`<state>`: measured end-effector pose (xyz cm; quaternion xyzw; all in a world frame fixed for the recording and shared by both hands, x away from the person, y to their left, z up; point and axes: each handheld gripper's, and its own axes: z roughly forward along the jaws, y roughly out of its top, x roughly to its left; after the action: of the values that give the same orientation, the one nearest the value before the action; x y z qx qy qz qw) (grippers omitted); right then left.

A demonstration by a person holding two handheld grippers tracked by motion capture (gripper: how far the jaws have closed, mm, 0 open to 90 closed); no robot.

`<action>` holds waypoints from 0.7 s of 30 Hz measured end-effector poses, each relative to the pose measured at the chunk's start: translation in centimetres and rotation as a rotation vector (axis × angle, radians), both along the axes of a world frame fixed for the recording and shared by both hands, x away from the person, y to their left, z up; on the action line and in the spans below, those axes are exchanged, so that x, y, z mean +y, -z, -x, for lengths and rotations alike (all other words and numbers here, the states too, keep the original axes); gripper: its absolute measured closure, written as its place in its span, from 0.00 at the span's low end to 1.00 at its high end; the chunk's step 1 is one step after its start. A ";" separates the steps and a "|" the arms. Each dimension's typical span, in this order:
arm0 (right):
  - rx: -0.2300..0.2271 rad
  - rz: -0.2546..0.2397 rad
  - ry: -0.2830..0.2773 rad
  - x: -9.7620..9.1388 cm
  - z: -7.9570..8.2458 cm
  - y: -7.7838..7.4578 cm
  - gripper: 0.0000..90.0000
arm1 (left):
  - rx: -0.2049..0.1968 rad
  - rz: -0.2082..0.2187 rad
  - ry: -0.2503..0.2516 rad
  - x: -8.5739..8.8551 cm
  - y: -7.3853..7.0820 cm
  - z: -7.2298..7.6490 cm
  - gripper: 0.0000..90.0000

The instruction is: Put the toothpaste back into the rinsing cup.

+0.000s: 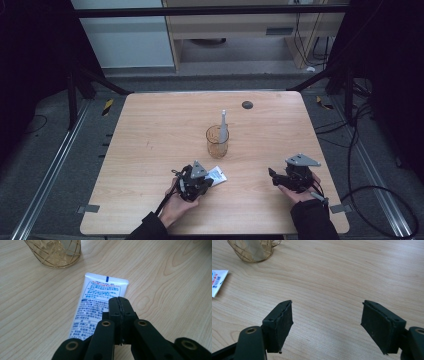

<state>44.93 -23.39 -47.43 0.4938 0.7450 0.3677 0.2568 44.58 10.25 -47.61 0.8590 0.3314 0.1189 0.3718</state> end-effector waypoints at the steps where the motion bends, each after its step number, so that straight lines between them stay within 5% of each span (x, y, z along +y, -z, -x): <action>1: 0.002 -0.002 0.000 0.0 0.0 0.0 0.28 | -0.001 0.000 0.000 0.0 0.0 0.0 0.99; 10: 0.001 -0.001 -0.003 0.0 0.0 0.0 0.28 | -0.013 0.015 0.002 0.4 -0.7 0.1 0.96; 21: 0.001 -0.003 0.008 -0.4 0.0 -0.1 0.28 | -0.060 0.023 -0.017 3.1 -4.2 -0.9 0.65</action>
<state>44.98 -23.79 -47.37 0.4974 0.7425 0.3675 0.2572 45.47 13.38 -43.43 0.8479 0.3288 0.1437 0.3902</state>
